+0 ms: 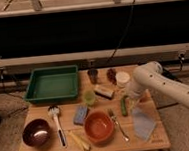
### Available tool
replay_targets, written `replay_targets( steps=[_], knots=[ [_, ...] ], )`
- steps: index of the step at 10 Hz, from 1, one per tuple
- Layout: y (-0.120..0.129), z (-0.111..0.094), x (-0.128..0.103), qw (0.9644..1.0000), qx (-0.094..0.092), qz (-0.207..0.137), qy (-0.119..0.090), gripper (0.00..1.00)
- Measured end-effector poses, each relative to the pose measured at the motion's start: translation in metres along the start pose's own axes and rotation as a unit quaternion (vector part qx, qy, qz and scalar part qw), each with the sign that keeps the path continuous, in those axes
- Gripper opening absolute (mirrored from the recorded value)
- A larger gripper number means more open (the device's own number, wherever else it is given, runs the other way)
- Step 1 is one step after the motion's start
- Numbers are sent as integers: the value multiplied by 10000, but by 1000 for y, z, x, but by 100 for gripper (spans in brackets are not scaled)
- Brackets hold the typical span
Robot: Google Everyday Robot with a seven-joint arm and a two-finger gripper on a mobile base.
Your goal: Place pepper in table surface
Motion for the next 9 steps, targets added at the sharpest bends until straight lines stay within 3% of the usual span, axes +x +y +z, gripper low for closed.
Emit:
replay_targets(
  steps=[4, 9],
  knots=[
    [-2, 20, 0, 9974, -196, -695, 49, 65],
    [3, 35, 0, 9918, -555, -1146, 120, 65]
  ],
)
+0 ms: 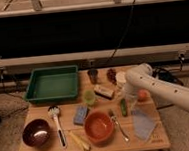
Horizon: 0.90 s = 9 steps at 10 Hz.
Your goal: Place pepper in table surface
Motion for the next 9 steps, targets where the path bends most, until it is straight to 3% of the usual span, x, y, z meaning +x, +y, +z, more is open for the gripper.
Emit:
replay_targets(
  steps=[9],
  knots=[
    [3, 16, -7, 9970, -519, -568, 120, 65]
  ],
)
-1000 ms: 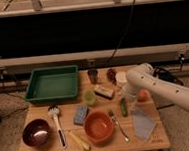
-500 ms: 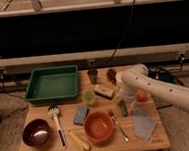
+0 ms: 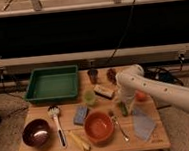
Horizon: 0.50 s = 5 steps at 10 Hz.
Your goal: Place pepper in table surface
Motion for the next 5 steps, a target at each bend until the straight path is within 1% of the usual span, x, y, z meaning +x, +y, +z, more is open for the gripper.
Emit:
replay_targets(
  steps=[2, 3, 5],
  knots=[
    [3, 3, 1, 9999, -81, -97, 37, 64],
    [4, 4, 1, 9999, -108, -119, 50, 59],
    [8, 5, 2, 9998, -158, -139, 74, 37]
  ],
)
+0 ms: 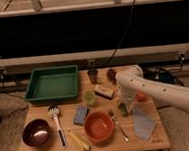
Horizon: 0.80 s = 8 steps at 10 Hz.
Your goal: Place pepper in table surface
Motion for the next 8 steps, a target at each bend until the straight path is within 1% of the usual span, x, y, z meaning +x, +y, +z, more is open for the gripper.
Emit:
replay_targets(
  steps=[1, 3, 4, 5, 7, 8],
  knots=[
    [1, 1, 0, 10000, -7, 4, 1, 29],
    [4, 0, 1, 10000, 7, 46, -4, 7],
    [4, -3, 0, 10000, 43, 54, -12, 1],
    [3, -9, -1, 9999, 93, 38, -20, 0],
    [-3, -33, -7, 9996, 277, -70, -23, 0],
    [-6, -41, -10, 9993, 349, -126, -14, 0]
  ],
)
